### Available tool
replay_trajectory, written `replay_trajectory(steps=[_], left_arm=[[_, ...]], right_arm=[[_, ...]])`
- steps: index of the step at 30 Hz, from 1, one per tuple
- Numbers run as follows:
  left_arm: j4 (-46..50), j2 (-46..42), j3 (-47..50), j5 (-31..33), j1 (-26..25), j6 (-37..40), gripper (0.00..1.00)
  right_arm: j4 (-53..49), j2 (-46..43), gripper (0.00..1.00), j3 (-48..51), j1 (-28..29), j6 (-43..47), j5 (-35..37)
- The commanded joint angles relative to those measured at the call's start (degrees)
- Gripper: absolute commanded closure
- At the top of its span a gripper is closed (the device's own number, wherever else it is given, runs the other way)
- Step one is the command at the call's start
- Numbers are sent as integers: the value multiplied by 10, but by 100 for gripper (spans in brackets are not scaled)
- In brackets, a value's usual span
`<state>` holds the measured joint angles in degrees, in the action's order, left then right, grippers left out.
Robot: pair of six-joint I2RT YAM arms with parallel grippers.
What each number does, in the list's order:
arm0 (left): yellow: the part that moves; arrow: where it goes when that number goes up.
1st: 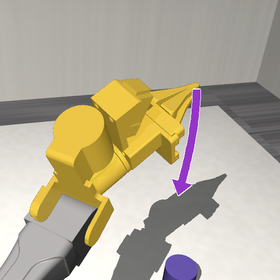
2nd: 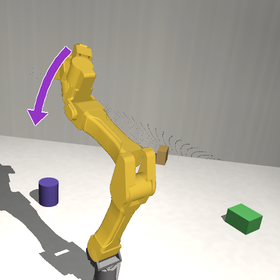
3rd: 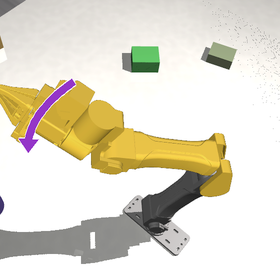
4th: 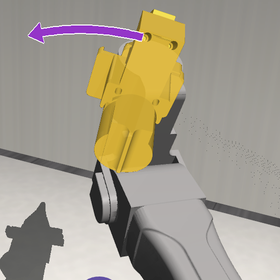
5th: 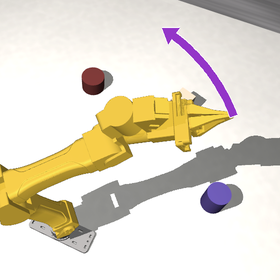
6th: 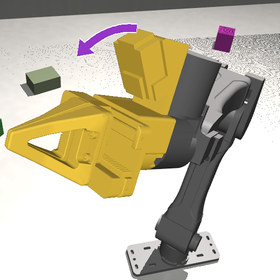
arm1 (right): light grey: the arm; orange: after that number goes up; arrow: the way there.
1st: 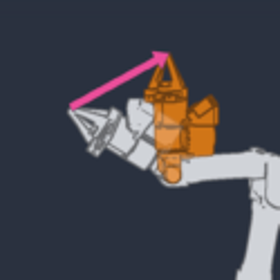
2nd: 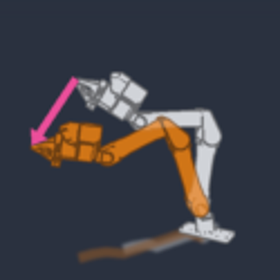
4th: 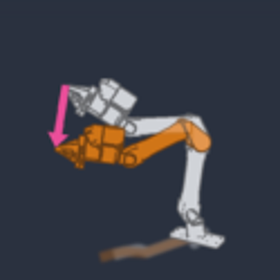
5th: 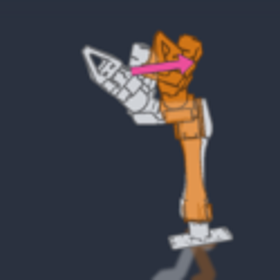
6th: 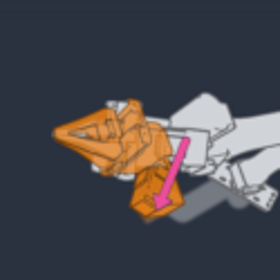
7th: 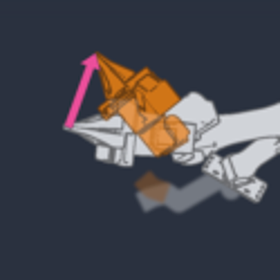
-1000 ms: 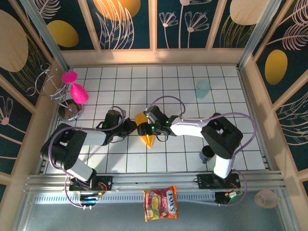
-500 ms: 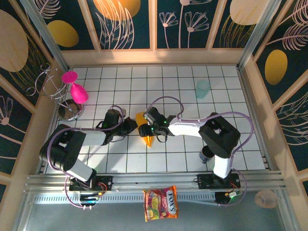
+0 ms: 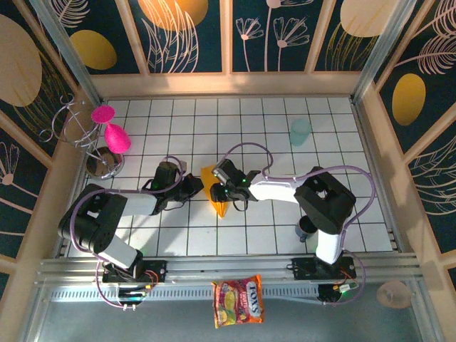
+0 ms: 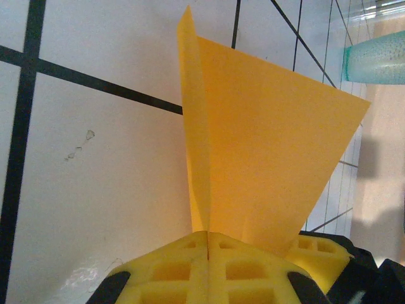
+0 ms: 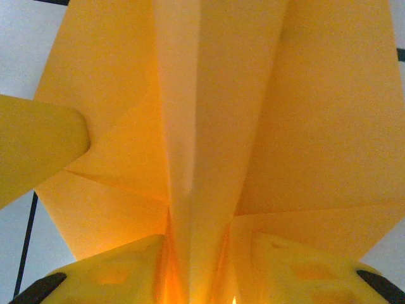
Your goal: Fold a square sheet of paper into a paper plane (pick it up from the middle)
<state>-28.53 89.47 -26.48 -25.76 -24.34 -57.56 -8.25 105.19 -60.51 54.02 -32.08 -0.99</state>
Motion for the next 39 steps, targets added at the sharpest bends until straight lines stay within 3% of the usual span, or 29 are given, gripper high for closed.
replay_trajectory(steps=[1, 10, 23, 30, 39], left_arm=[[-13, -3, -12, -8, -2, -5, 97], [5, -18, -12, 10, -2, -2, 83], [175, -124, -15, 205, -2, 42, 38], [210, -158, -6, 257, -2, 51, 17], [228, -194, 0, 296, -2, 68, 5]], right_arm=[[-20, 14, 60, -18, 11, -16, 16], [-35, 23, 65, -29, 13, -29, 29], [-62, 4, 80, -36, 12, -41, 84], [-76, 7, 87, -42, 10, -51, 93], [-75, -25, 91, -49, -21, -30, 118]])
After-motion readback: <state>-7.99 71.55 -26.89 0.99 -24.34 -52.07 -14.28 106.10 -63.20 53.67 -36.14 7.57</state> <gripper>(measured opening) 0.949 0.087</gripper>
